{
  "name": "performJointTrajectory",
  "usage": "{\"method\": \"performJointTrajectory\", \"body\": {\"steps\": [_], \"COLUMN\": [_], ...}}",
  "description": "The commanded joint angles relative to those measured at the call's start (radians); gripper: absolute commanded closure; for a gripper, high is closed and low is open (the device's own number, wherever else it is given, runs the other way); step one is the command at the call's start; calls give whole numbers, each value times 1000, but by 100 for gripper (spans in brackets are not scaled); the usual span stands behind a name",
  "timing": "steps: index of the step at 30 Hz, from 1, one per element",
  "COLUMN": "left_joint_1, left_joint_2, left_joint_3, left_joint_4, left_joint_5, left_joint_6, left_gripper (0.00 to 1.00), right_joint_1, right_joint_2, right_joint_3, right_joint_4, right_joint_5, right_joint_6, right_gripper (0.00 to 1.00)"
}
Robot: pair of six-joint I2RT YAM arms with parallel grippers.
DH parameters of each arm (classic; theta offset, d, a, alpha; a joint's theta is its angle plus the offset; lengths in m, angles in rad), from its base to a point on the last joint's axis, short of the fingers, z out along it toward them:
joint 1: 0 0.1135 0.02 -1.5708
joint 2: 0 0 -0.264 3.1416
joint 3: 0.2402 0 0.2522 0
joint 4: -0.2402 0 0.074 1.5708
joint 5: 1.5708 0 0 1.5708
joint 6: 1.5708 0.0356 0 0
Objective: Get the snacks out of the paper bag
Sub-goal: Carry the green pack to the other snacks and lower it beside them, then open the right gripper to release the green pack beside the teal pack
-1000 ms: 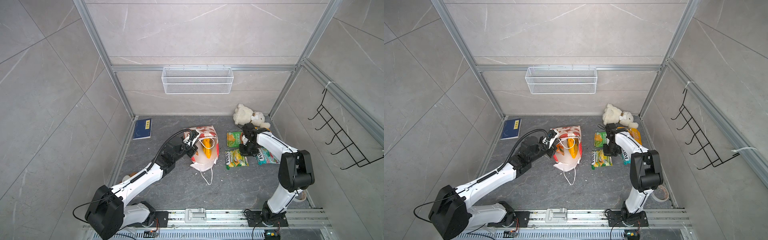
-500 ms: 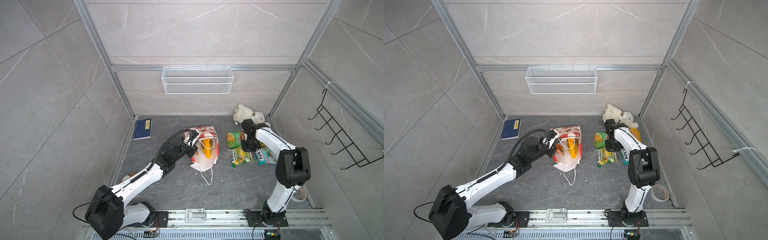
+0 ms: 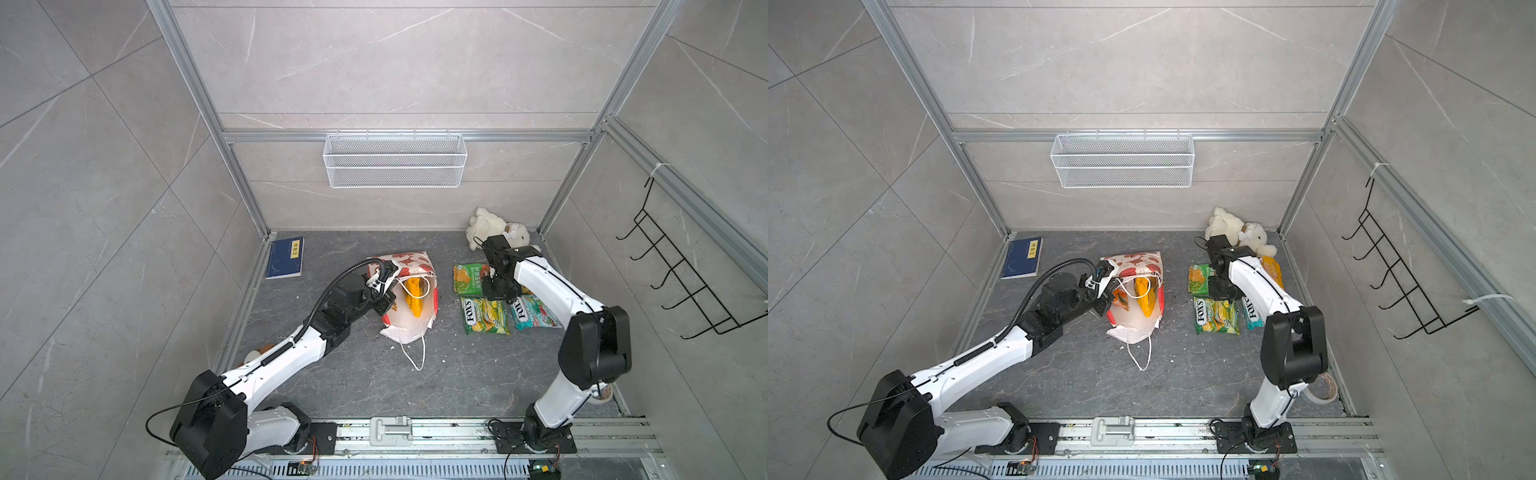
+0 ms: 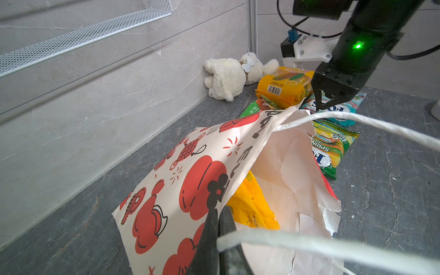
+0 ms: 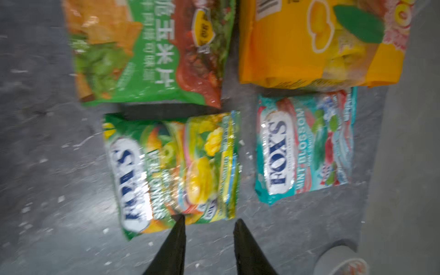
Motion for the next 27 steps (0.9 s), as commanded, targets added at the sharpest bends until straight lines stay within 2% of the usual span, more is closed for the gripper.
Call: {"method": "performJointTrajectory", "body": {"steps": [1, 3, 5, 7, 15, 27], "left_joint_1": [3, 4, 3, 4, 3, 4], "left_joint_2": [-8, -4, -4, -9, -20, -18], "left_joint_3": [2, 6, 8, 8, 3, 12], "left_joint_4": [41, 43, 40, 34, 21, 14], "left_joint_5": [-13, -10, -7, -3, -6, -3], "left_joint_6": [-12, -13, -17, -20, -21, -12], "left_gripper": [100, 100, 100, 100, 100, 100], "right_joint_1": [117, 179, 211, 237, 245, 191], "right_joint_2": [-54, -20, 26, 74, 189, 228], "right_joint_3": [-98, -117, -129, -129, -138, -171], "right_joint_4": [161, 202, 231, 243, 233, 216], "right_joint_5": [-151, -148, -158, -154, -28, 17], "right_joint_6": [110, 143, 168, 179, 203, 180], "right_gripper": [56, 66, 80, 84, 89, 90]}}
